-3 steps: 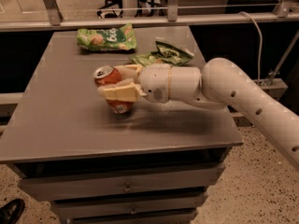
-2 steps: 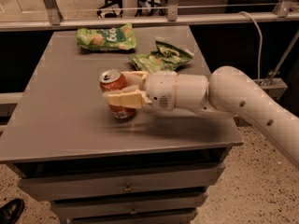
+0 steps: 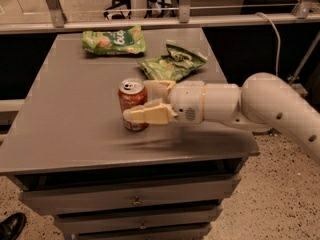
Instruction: Place coke can upright
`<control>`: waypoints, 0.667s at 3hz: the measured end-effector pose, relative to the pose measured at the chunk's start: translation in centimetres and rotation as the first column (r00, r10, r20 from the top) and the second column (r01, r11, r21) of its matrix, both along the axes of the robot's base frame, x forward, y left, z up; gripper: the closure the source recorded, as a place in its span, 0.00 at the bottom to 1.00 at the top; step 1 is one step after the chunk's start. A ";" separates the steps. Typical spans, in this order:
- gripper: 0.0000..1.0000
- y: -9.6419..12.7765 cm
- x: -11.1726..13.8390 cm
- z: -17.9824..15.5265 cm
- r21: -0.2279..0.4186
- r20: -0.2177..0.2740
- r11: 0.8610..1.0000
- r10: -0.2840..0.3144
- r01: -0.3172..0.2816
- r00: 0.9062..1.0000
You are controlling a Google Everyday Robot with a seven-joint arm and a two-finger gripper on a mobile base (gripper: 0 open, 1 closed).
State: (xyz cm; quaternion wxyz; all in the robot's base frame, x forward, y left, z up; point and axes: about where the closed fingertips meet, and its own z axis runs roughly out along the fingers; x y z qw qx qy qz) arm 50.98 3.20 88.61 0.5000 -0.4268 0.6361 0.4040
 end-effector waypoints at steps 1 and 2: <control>0.00 -3.6 -0.8 0.6 -0.059 -0.023 0.998 -0.038 0.036 0.999; 0.00 -7.5 -1.4 2.8 -0.110 -0.008 0.992 -0.056 0.055 0.998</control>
Offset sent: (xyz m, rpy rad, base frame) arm -0.0212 -0.1254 0.0547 -0.1692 -0.0031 -0.0823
